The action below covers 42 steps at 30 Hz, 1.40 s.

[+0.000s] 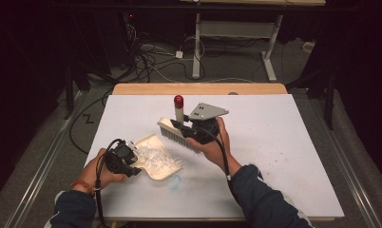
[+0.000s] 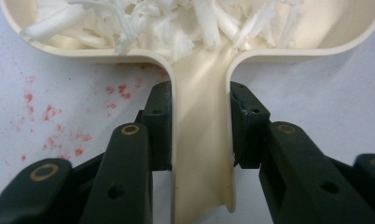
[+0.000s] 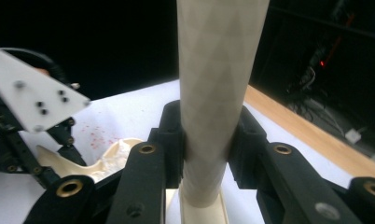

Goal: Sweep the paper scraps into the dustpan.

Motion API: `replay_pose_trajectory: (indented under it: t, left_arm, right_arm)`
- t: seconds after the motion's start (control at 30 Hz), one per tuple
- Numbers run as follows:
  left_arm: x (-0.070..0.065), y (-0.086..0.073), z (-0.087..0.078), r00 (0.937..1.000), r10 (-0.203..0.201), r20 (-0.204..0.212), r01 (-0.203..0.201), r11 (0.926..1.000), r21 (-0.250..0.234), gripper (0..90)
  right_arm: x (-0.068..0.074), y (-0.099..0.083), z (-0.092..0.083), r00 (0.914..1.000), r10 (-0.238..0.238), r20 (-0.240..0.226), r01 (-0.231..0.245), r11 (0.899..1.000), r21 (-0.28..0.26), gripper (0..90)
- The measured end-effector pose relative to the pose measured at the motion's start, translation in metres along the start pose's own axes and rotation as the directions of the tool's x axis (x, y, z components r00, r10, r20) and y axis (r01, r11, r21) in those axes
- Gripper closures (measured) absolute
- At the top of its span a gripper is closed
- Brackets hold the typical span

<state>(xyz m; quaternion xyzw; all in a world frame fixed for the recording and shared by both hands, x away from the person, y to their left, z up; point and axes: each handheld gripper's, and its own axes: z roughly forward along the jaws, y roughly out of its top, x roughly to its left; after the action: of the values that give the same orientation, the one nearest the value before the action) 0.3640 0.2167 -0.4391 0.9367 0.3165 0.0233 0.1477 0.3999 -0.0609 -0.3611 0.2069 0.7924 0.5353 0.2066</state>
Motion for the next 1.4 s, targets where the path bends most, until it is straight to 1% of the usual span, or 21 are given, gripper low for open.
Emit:
replay_pose_trajectory:
  t: [0.07, 0.1, 0.2, 0.27, 0.33, 0.37, 0.4, 0.53, 0.63, 0.67, 0.7, 0.77, 0.83, 0.9, 0.93, 0.97, 1.03, 1.13, 1.27, 1.3, 1.4]
  left_arm:
    - [-0.001, 0.001, 0.001, 0.9999, 0.013, 0.000, -0.013, 0.9999, 0.003, 63.0]
    - [-0.002, 0.002, 0.001, 0.9999, 0.017, 0.001, -0.017, 0.9998, 0.006, 63.0]
    - [-0.003, 0.002, 0.001, 0.9998, 0.018, -0.001, -0.018, 0.9998, 0.010, 63.0]
    - [-0.003, 0.001, 0.000, 0.9998, 0.017, 0.003, -0.017, 0.9998, 0.012, 63.0]
    - [-0.003, 0.000, -0.001, 0.9999, 0.015, 0.004, -0.015, 0.9998, 0.010, 63.0]
    - [-0.004, -0.001, 0.000, 0.9998, 0.019, 0.008, -0.019, 0.9997, 0.017, 63.0]
    - [-0.004, -0.001, 0.000, 0.9996, 0.028, 0.006, -0.029, 0.9992, 0.027, 63.0]
    - [-0.008, -0.004, 0.000, 0.9989, 0.045, 0.011, -0.046, 0.9979, 0.046, 63.0]
    - [-0.013, -0.005, -0.001, 0.9979, 0.061, 0.022, -0.062, 0.9966, 0.055, 63.0]
    - [-0.014, -0.005, -0.001, 0.9976, 0.064, 0.025, -0.065, 0.9962, 0.058, 63.0]
    - [-0.015, -0.005, -0.001, 0.9981, 0.056, 0.027, -0.058, 0.9968, 0.055, 63.0]
    - [-0.015, -0.004, -0.001, 0.9989, 0.037, 0.030, -0.038, 0.9984, 0.042, 63.0]
    - [-0.015, -0.004, -0.001, 0.9994, 0.022, 0.026, -0.023, 0.9993, 0.030, 63.0]
    - [-0.016, -0.004, 0.000, 0.9995, 0.020, 0.026, -0.021, 0.9992, 0.034, 63.0]
    - [-0.016, -0.004, 0.000, 0.9995, 0.020, 0.026, -0.021, 0.9992, 0.034, 63.0]
    - [-0.016, -0.003, 0.001, 0.9995, 0.023, 0.023, -0.023, 0.9990, 0.039, 63.0]
    - [-0.018, -0.003, 0.001, 0.9996, 0.019, 0.023, -0.019, 0.9992, 0.035, 62.9]
    - [-0.018, -0.003, 0.001, 0.9996, 0.019, 0.022, -0.020, 0.9993, 0.030, 62.9]
    - [-0.018, -0.002, 0.003, 0.9995, 0.025, 0.021, -0.026, 0.9991, 0.033, 62.9]
    - [-0.018, -0.002, 0.003, 0.9995, 0.024, 0.021, -0.025, 0.9992, 0.031, 62.9]
    - [-0.018, -0.002, 0.004, 0.9995, 0.022, 0.022, -0.023, 0.9992, 0.034, 62.9]
  right_arm:
    - [-0.009, -0.006, -0.002, 0.9993, 0.035, 0.012, -0.035, 0.999, 0.010, 71.0]
    - [-0.012, -0.009, -0.001, 0.9983, 0.049, 0.030, -0.050, 0.999, 0.019, 71.0]
    - [-0.024, -0.020, 0.003, 0.9935, 0.068, 0.091, -0.073, 0.996, 0.052, 71.0]
    - [-0.029, -0.027, 0.006, 0.9861, 0.077, 0.147, -0.088, 0.994, 0.067, 70.9]
    - [-0.031, -0.033, 0.010, 0.9819, 0.089, 0.167, -0.103, 0.991, 0.079, 70.9]
    - [-0.029, -0.037, 0.011, 0.9809, 0.080, 0.178, -0.097, 0.992, 0.087, 70.9]
    - [-0.027, -0.038, 0.011, 0.9805, 0.071, 0.184, -0.086, 0.993, 0.078, 70.9]
    - [-0.011, -0.037, 0.009, 0.9864, 0.038, 0.160, -0.054, 0.993, 0.101, 70.9]
    - [0.006, -0.035, 0.007, 0.9910, -0.010, 0.134, -0.007, 0.992, 0.129, 70.8]
    - [0.010, -0.035, 0.007, 0.9930, -0.011, 0.118, -0.005, 0.991, 0.134, 70.7]
    - [0.015, -0.034, 0.007, 0.9944, -0.011, 0.105, -0.003, 0.991, 0.134, 70.7]
    - [0.024, -0.034, 0.007, 0.9967, 0.000, 0.081, -0.011, 0.991, 0.132, 70.7]
    - [0.032, -0.032, 0.008, 0.9978, 0.028, 0.060, -0.035, 0.993, 0.115, 70.8]
    - [0.039, -0.030, 0.011, 0.9981, 0.057, 0.022, -0.059, 0.994, 0.096, 71.0]
    - [0.039, -0.030, 0.011, 0.9981, 0.057, 0.022, -0.059, 0.994, 0.096, 71.0]
    - [0.046, -0.026, 0.016, 0.9953, 0.096, -0.009, -0.095, 0.992, 0.087, 70.9]
    - [0.054, -0.021, 0.021, 0.9962, 0.086, -0.015, -0.085, 0.994, 0.073, 71.0]
    - [0.058, -0.014, 0.025, 0.9956, 0.089, -0.028, -0.087, 0.994, 0.060, 70.9]
    - [0.058, -0.007, 0.025, 0.9977, 0.068, 0.001, -0.068, 0.997, 0.033, 70.9]
    - [0.056, -0.006, 0.024, 0.9972, 0.074, 0.005, -0.074, 0.997, 0.029, 70.9]
    - [0.047, -0.005, 0.020, 0.9927, 0.120, 0.012, -0.120, 0.993, -0.004, 70.9]
